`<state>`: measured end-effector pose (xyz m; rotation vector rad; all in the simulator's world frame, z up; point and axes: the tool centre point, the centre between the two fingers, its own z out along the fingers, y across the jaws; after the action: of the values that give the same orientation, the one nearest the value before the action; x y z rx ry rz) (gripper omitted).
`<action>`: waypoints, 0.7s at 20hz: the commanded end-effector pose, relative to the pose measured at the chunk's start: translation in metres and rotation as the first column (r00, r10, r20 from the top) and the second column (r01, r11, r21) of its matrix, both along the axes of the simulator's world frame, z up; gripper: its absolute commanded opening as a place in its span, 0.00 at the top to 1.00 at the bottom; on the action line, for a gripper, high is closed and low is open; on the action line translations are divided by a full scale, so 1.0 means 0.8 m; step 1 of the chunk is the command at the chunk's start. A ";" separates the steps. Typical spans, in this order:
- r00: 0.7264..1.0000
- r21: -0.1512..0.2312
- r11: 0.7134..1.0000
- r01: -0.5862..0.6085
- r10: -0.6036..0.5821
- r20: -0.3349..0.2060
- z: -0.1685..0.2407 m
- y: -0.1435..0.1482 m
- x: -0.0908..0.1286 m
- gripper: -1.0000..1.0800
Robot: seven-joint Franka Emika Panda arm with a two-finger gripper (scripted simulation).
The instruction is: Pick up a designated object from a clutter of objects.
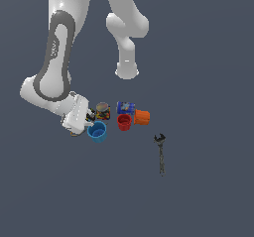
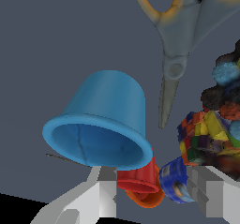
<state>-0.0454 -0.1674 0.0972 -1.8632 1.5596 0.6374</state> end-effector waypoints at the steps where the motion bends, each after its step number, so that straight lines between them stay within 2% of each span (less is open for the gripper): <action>1: 1.000 0.011 1.000 0.020 -0.020 -0.007 -0.004 -0.002 -0.001 0.38; 7: 1.000 0.010 1.000 0.020 -0.020 -0.007 -0.007 0.001 -0.001 0.38; 14: 1.000 0.011 1.000 0.025 -0.025 -0.010 -0.028 0.023 -0.001 0.38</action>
<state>-0.0463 -0.1521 0.0776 -1.8335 1.5781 0.6446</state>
